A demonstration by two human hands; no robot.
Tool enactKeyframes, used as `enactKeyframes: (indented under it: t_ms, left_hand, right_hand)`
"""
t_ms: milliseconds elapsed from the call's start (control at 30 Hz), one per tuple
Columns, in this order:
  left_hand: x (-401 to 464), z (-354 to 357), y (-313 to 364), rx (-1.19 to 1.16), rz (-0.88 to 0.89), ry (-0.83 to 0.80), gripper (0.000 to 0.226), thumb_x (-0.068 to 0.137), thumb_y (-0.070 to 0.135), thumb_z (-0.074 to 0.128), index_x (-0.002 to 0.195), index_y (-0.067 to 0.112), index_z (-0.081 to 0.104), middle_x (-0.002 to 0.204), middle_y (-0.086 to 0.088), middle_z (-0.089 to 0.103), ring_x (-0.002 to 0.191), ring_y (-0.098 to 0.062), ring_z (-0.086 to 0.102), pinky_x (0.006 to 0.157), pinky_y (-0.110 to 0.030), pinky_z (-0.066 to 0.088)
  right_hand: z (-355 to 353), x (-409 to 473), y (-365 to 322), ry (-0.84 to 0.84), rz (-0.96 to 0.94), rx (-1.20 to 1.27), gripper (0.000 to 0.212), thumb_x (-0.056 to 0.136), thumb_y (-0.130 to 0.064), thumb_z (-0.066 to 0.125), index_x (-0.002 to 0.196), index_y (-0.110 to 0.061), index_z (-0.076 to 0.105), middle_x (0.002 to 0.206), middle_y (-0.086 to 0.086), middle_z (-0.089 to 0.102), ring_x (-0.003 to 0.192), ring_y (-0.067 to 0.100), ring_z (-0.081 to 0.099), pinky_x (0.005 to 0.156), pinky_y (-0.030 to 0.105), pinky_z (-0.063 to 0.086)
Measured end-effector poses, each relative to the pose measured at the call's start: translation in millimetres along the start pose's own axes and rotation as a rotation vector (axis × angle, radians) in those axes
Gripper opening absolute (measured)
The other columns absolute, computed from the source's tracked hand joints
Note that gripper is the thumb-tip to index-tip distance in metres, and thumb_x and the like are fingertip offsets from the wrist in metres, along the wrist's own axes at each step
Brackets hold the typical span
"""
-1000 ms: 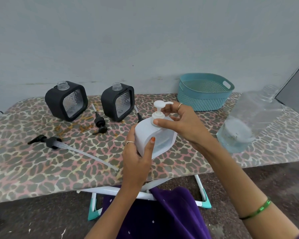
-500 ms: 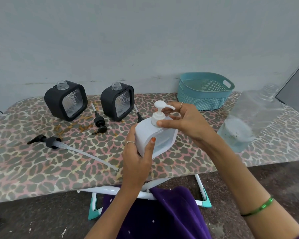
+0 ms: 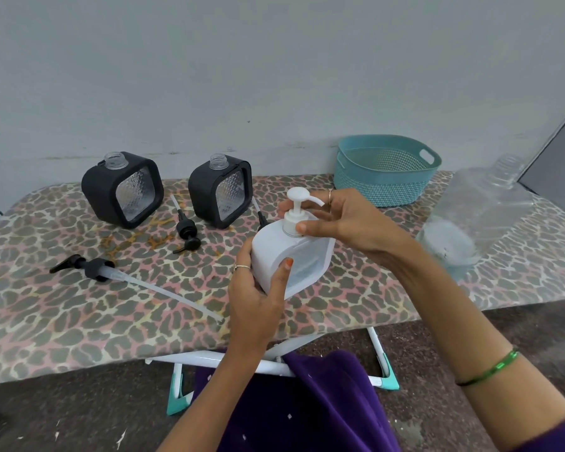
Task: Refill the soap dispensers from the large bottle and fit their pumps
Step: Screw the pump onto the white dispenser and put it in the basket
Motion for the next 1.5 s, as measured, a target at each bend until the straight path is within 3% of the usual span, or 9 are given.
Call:
enactKeyframes:
  t_ms: [267, 433, 567, 800, 933, 1067, 1267, 1400, 1500]
  left_hand:
    - [-4, 0, 3, 0.069, 0.041, 0.044, 0.076, 0.081, 0.059, 0.061, 0.142, 0.017, 0.044, 0.129, 0.003, 0.059, 0.118, -0.015, 0.059, 0.090, -0.047, 0.055]
    - [-3, -1, -1, 0.104, 0.020, 0.075, 0.084, 0.078, 0.069, 0.059, 0.143, 0.018, 0.043, 0.131, -0.003, 0.058, 0.118, -0.024, 0.060, 0.089, -0.051, 0.055]
    - [-4, -1, 1, 0.126, 0.031, 0.063, 0.085, 0.079, 0.070, 0.058, 0.142, 0.016, 0.042, 0.129, -0.005, 0.059, 0.116, -0.026, 0.061, 0.087, -0.052, 0.055]
    - [-4, 0, 6, 0.067, 0.004, -0.013, 0.082, 0.081, 0.069, 0.057, 0.146, 0.023, 0.038, 0.129, 0.001, 0.058, 0.115, -0.021, 0.061, 0.087, -0.050, 0.056]
    - [-3, 1, 10, 0.056, 0.009, -0.058, 0.076, 0.088, 0.064, 0.052, 0.150, 0.026, 0.031, 0.135, 0.001, 0.057, 0.121, -0.020, 0.058, 0.094, -0.049, 0.053]
    - [-1, 4, 10, 0.064, -0.027, -0.094, 0.069, 0.092, 0.062, 0.042, 0.152, 0.030, 0.029, 0.127, -0.014, 0.061, 0.113, -0.034, 0.059, 0.093, -0.047, 0.052]
    - [1, 5, 6, -0.031, -0.167, -0.097, 0.073, 0.086, 0.056, 0.049, 0.150, 0.024, 0.035, 0.145, 0.003, 0.051, 0.130, -0.011, 0.050, 0.108, -0.031, 0.043]
    - [-1, 2, 5, -0.073, -0.203, -0.072, 0.063, 0.086, 0.051, 0.047, 0.143, 0.024, 0.044, 0.133, -0.034, 0.050, 0.122, -0.057, 0.043, 0.100, -0.064, 0.039]
    - [-3, 3, 9, -0.023, -0.161, -0.090, 0.042, 0.095, 0.042, 0.045, 0.134, 0.026, 0.052, 0.129, -0.031, 0.055, 0.117, -0.047, 0.055, 0.102, -0.060, 0.040]
  right_hand:
    - [5, -12, 3, 0.265, 0.008, -0.210, 0.028, 0.082, -0.011, 0.074, 0.107, -0.023, 0.073, 0.110, -0.007, 0.071, 0.113, 0.010, 0.061, 0.106, 0.038, 0.041]
    - [18, -20, -8, 0.422, -0.051, -0.432, 0.022, 0.086, -0.013, 0.070, 0.108, -0.014, 0.071, 0.095, 0.002, 0.072, 0.091, 0.013, 0.062, 0.070, 0.008, 0.040]
    - [26, -28, -13, 0.542, -0.144, -0.524, 0.019, 0.086, -0.011, 0.068, 0.105, -0.008, 0.070, 0.083, 0.003, 0.068, 0.077, 0.014, 0.057, 0.064, 0.004, 0.036]
    - [16, -19, -10, 0.323, -0.129, -0.441, 0.028, 0.088, -0.024, 0.068, 0.116, -0.019, 0.066, 0.095, -0.008, 0.066, 0.086, 0.002, 0.058, 0.071, 0.007, 0.038]
    - [10, -17, -1, 0.048, -0.031, -0.561, 0.064, 0.083, -0.038, 0.072, 0.140, -0.026, 0.046, 0.121, -0.014, 0.057, 0.101, -0.001, 0.052, 0.079, 0.002, 0.036]
    - [-2, -14, 1, -0.003, 0.006, -0.639, 0.073, 0.078, -0.036, 0.077, 0.142, -0.021, 0.043, 0.140, -0.006, 0.048, 0.121, 0.005, 0.045, 0.105, 0.028, 0.039]
    - [-13, -12, -16, -0.006, 0.089, -0.870, 0.056, 0.073, -0.039, 0.081, 0.119, -0.014, 0.063, 0.109, -0.001, 0.065, 0.098, 0.018, 0.060, 0.083, 0.030, 0.047]
    - [-42, -3, -45, 0.074, 0.095, -0.964, 0.046, 0.071, -0.045, 0.079, 0.105, -0.016, 0.068, 0.093, -0.003, 0.067, 0.077, 0.011, 0.059, 0.068, 0.022, 0.048]
    - [-81, 3, -88, 0.212, 0.055, -1.001, 0.035, 0.073, -0.044, 0.077, 0.094, -0.019, 0.066, 0.088, 0.000, 0.066, 0.069, 0.010, 0.054, 0.062, 0.022, 0.042]
Point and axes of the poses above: each hand's wrist, its own x-axis towards the middle knuckle, its own z-axis out of the palm, y = z × x, the point moved 6 cm from there along x, towards the middle knuckle
